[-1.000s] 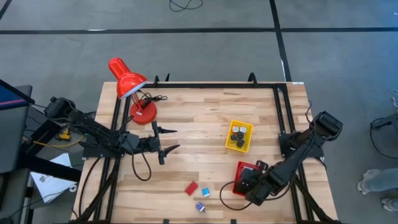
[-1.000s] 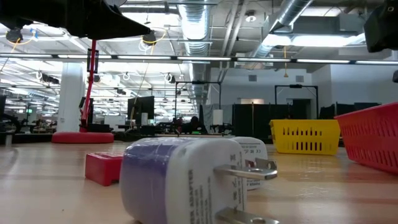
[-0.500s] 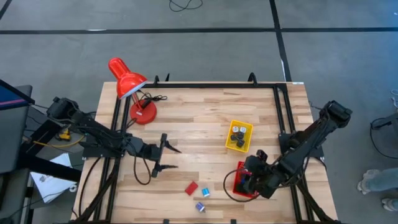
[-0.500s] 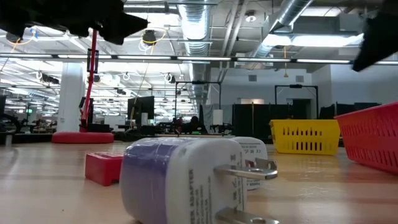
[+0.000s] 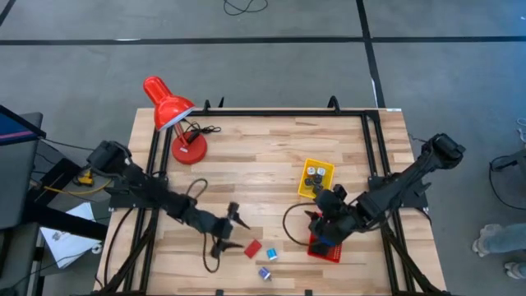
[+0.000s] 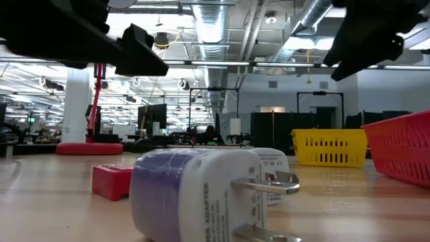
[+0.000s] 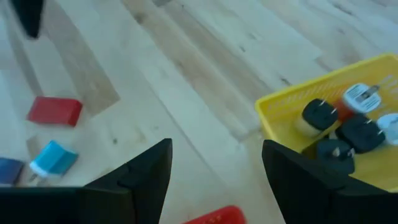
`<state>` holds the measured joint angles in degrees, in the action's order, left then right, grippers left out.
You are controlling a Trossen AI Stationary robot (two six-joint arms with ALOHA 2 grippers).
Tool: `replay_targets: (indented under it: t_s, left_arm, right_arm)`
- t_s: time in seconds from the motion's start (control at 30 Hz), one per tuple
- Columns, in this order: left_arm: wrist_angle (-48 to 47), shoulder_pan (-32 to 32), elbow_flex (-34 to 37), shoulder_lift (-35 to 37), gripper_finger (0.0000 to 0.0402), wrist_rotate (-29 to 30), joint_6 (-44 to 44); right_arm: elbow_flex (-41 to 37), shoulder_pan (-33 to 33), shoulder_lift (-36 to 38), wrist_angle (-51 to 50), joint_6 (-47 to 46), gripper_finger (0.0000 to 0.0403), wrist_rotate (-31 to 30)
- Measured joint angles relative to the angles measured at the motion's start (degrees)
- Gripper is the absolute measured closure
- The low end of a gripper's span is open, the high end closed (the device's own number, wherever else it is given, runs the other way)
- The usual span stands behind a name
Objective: Pick & Place Office items
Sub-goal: Put the red digital timer into the red bin
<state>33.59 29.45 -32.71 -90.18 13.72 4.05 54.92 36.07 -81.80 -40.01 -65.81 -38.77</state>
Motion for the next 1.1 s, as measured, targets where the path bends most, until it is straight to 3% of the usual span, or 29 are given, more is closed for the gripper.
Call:
replay_targets:
  t_s: [0.2,0.37,0.5,0.77,1.1]
  left_arm:
    - [-3.16,0.91,-3.71,-4.03,0.0120,-0.59,1.34]
    - [-3.01,1.18,-5.49,-5.00,0.0120,-0.57,-7.53]
    - [-3.20,4.50,-6.31,-5.02,0.0120,0.52,-7.73]
    - [-3.05,9.47,-11.24,-11.92,0.0120,16.59,-7.81]
    - [-4.48,9.92,-13.14,-19.20,0.0120,21.11,-18.24]
  right_arm:
    - [0.00,-2.06,0.00,0.74,1.79,0.0161,0.66]
    - [0.00,-2.03,0.00,2.78,1.96,0.0161,1.71]
    - [0.00,-1.60,0.00,2.83,1.96,0.0161,1.88]
    - [0.00,-1.61,0.00,3.09,3.47,0.0161,1.88]
    - [0.00,-1.44,-0.04,4.11,3.45,0.0161,1.88]
